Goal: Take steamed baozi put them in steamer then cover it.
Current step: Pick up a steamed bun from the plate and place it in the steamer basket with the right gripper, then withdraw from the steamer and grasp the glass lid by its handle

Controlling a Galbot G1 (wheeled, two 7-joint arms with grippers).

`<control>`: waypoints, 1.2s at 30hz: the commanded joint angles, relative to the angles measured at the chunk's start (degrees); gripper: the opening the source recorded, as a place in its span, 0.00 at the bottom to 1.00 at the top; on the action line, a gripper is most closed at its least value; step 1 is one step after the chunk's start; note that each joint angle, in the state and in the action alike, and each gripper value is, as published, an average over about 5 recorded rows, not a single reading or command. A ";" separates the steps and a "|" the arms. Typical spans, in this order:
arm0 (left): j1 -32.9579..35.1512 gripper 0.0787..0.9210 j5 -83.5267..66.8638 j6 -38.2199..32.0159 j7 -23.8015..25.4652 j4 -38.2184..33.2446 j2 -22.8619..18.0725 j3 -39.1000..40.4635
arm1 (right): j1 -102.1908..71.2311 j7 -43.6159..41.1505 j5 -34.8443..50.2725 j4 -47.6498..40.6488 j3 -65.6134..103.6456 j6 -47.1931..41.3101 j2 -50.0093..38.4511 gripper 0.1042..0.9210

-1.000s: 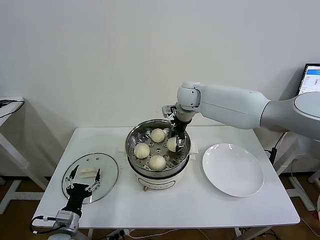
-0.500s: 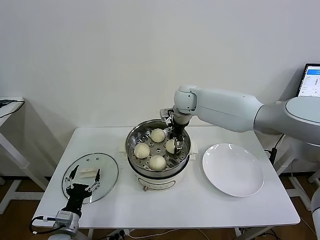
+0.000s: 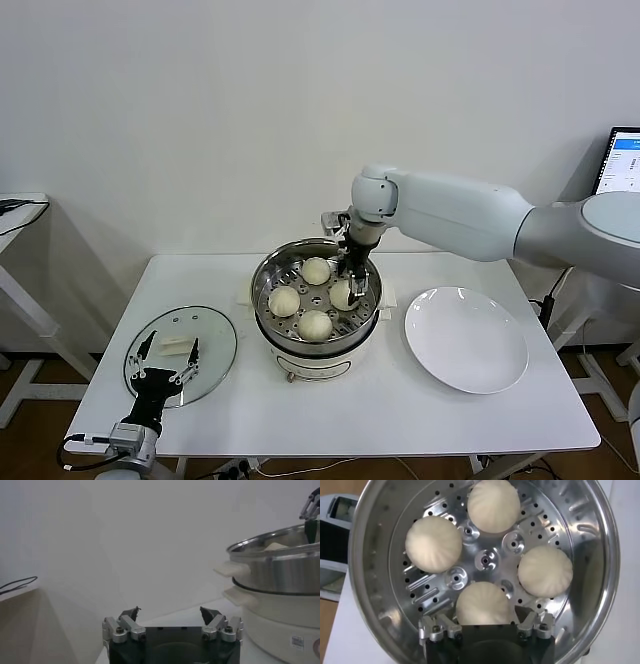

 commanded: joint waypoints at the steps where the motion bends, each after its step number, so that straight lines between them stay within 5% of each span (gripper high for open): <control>1: 0.29 0.88 0.40 0.03 -0.15 -0.42 -0.07 0.35 | 7.91 -4.34 5.64 2.80 1.39 0.23 -7.09 0.88; 13: 0.65 0.88 2.17 0.06 -1.13 -1.68 -0.51 1.31 | -3.84 2.21 7.70 12.01 23.40 0.92 -26.86 0.88; 24: 0.31 0.88 2.09 0.83 -2.57 -3.38 -0.67 1.80 | -40.14 33.62 17.98 22.98 62.35 15.81 -39.96 0.88; 36: -1.56 0.88 2.44 -0.49 -2.98 -1.80 -0.05 2.20 | -90.75 55.45 16.81 35.79 108.02 28.43 -31.87 0.88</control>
